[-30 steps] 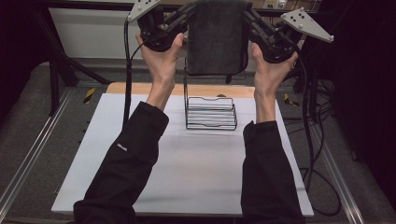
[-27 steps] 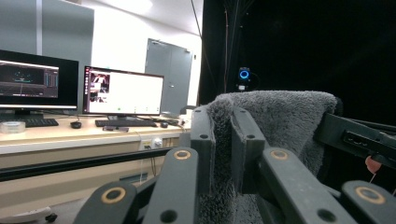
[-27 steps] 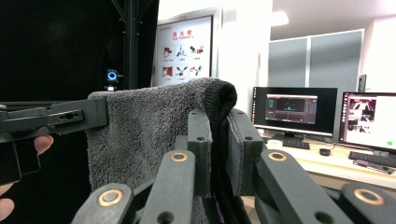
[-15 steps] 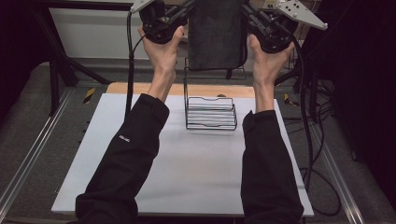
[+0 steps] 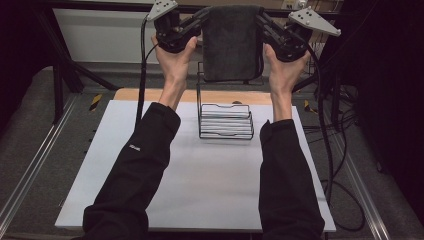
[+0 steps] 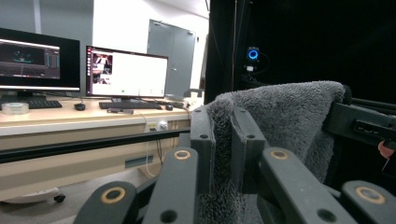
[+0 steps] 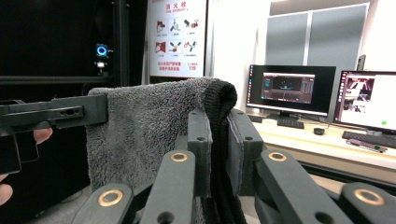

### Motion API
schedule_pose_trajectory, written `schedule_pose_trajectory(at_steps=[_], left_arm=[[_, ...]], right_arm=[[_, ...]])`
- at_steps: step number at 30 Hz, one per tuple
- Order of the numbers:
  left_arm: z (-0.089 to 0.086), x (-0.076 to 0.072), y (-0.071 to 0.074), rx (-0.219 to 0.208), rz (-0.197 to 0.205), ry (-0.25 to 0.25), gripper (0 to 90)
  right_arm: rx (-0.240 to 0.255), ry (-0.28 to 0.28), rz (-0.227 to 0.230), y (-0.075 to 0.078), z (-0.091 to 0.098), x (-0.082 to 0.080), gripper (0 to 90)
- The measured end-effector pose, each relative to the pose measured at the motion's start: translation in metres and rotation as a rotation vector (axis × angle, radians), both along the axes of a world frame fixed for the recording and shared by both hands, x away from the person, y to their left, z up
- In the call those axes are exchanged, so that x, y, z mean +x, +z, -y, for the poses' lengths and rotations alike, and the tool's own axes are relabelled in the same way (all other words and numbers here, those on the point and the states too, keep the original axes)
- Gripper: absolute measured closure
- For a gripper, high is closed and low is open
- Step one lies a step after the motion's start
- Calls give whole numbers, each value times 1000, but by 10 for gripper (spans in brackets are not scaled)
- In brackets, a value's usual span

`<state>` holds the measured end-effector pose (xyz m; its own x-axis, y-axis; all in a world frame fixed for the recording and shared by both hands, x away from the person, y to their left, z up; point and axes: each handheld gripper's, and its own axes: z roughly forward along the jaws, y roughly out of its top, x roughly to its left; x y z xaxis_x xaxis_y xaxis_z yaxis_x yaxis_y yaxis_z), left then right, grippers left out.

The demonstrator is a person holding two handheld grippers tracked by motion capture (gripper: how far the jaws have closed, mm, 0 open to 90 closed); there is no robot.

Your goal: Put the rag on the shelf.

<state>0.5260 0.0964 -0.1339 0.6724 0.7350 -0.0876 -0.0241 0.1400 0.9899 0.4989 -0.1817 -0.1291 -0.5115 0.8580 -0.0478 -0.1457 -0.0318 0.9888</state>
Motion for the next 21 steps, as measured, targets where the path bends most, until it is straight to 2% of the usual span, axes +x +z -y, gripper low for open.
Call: schedule_pose_trajectory(at_steps=[4,8,21], left_arm=[[0,-1,-10,26,-14,-4,809],[-2,-3,-19,31,-17,-12,808],[-2,-9,-40,97,-40,-43,809]], right_arm=[[-6,4,-25,-10,1,0,815],[-22,7,-42,-20,0,-2,815],[-46,17,-93,-45,5,-8,815]])
